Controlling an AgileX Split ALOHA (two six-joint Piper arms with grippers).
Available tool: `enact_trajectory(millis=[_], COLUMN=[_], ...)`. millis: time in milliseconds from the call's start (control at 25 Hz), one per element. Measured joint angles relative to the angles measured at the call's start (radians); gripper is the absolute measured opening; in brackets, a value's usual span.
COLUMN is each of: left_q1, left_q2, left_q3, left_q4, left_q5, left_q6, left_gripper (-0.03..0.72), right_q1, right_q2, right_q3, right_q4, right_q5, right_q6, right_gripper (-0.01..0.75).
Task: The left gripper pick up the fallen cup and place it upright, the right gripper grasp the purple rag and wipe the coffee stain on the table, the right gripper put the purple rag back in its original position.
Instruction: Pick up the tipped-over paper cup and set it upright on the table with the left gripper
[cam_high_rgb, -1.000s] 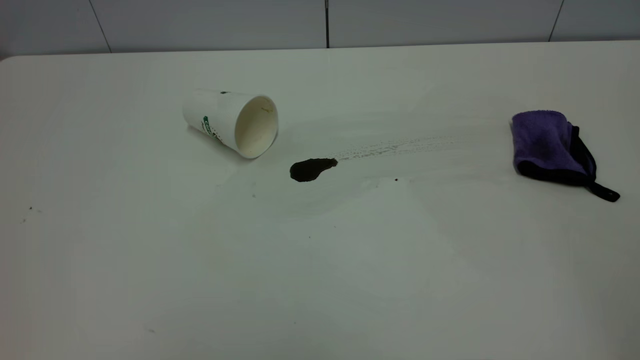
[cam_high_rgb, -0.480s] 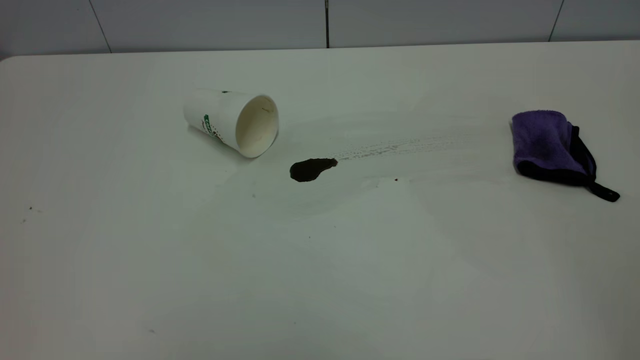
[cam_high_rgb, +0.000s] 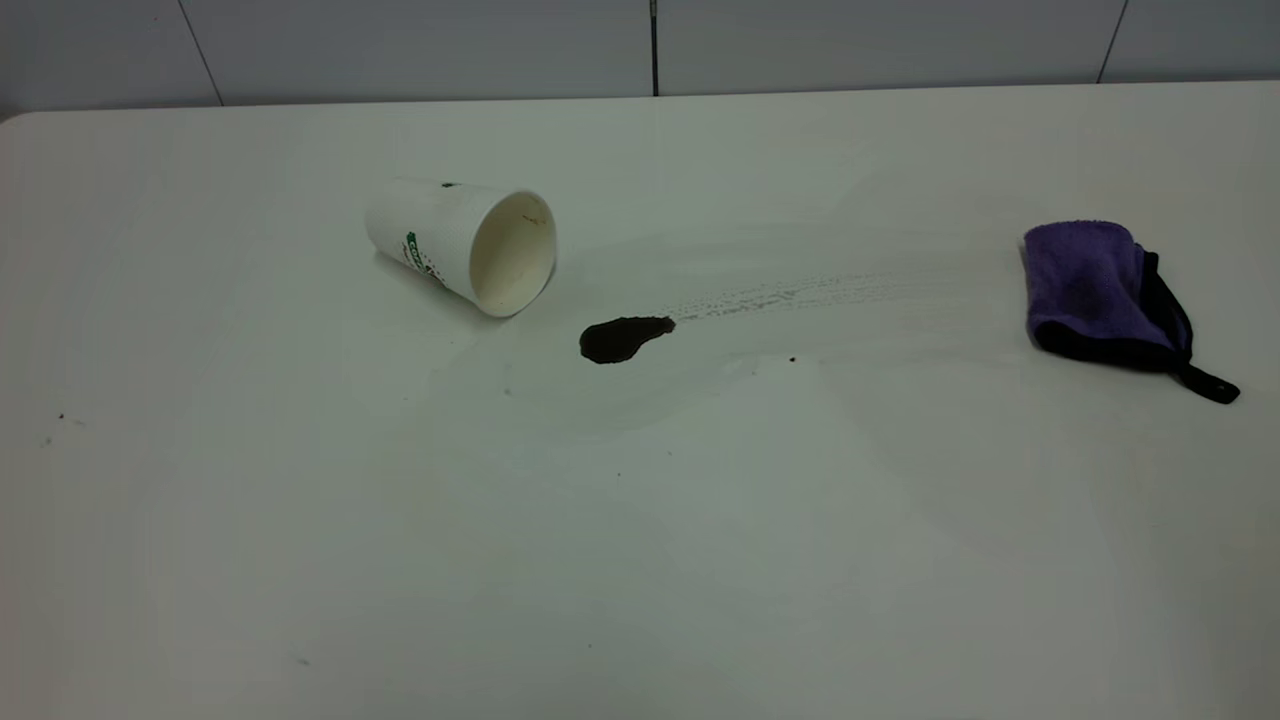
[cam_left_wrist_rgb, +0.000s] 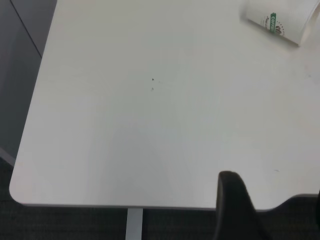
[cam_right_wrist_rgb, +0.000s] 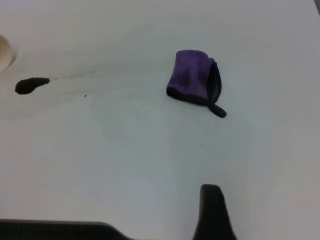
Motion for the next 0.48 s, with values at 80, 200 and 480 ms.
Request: enact_trajectory(millis=[80, 200, 480], left_q1=[0.0, 0.0, 0.0], left_q2=[0.0, 0.0, 0.226], left_q3=[0.0, 0.0, -0.071], left_q4=[0.0, 0.001, 0.047], left_q5=[0.0, -0.002, -0.114], left_q6=[0.0, 0.0, -0.016], left_gripper=[0.428, 0.428, 0.428], right_q1=[0.0, 0.0, 0.0], right_q2=[0.0, 0.0, 0.0], right_q3=[0.0, 0.0, 0.0], right_q4=[0.0, 0.0, 0.0], right_q5=[0.0, 0.0, 0.0], right_q6=[0.0, 0.0, 0.0], right_gripper=[0.565, 0.565, 0.565])
